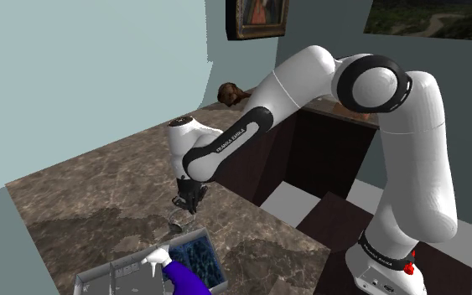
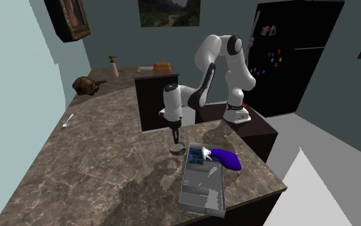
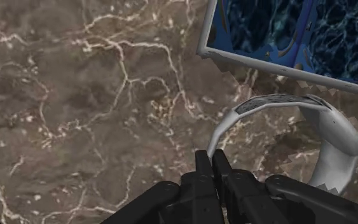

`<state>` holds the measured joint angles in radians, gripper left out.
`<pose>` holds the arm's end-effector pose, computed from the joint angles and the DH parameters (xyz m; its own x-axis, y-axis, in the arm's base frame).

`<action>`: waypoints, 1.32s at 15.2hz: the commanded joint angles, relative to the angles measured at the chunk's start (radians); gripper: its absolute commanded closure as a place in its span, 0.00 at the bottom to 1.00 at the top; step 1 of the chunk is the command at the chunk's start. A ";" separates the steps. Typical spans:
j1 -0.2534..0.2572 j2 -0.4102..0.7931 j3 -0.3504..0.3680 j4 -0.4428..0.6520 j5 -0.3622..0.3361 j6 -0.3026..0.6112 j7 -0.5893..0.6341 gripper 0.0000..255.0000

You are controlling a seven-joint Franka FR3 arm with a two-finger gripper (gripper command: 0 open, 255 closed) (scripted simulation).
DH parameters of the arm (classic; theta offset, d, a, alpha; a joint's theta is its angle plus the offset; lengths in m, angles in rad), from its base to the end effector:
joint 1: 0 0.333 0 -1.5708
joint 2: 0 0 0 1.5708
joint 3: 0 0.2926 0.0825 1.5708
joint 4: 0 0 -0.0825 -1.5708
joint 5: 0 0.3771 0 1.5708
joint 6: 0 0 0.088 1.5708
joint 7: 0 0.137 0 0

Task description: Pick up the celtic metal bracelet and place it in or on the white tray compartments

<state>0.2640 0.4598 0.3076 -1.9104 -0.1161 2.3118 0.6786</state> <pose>0.5156 0.3228 0.2159 0.9969 -0.0540 -0.0574 -0.0553 -0.9983 -0.0204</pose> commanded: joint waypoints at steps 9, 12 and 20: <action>-0.014 -0.085 0.018 0.024 0.032 -0.106 -0.016 1.00; 0.000 -0.096 0.026 0.029 0.035 -0.121 0.004 1.00; 0.131 -0.055 0.068 0.055 0.005 -0.106 0.189 1.00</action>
<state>0.3800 0.3941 0.3728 -1.8615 -0.1056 2.2016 0.8450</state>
